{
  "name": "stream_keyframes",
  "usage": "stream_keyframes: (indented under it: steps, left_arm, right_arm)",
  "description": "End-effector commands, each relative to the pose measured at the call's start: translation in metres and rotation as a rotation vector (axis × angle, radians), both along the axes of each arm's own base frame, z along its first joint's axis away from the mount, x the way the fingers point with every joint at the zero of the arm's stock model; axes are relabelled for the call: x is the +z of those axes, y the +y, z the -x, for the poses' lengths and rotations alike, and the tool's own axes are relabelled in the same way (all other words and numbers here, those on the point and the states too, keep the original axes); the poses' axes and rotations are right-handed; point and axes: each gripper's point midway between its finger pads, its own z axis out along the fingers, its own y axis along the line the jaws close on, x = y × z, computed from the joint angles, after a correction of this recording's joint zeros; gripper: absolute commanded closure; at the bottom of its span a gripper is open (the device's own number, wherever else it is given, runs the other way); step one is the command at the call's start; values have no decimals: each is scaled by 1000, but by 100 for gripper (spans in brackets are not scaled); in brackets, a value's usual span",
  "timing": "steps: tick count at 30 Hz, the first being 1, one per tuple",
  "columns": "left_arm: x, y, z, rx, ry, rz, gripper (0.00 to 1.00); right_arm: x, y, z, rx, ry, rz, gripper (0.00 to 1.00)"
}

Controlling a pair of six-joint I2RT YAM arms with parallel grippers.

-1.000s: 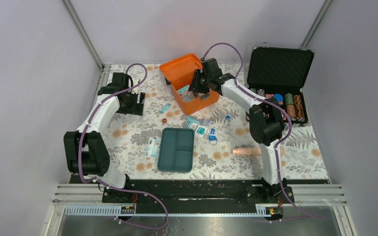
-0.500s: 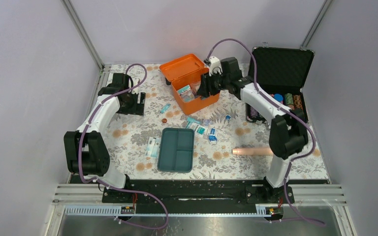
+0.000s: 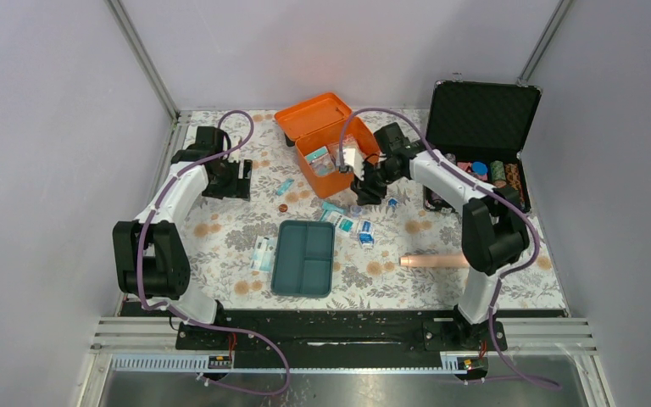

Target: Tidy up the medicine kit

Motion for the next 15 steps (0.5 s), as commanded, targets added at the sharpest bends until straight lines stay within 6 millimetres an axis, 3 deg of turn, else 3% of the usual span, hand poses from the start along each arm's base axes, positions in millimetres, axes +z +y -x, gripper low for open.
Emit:
stream_keyframes:
  steps: [1,15]
  left_arm:
    - [11,-2,-10,6,-47,22,23]
    - [14,2,-4,-3,-55,-4,23]
  right_arm:
    - [-29,-19,-6,172,-106,182,53]
    - [-73,-23,-26,280,-154,337,52]
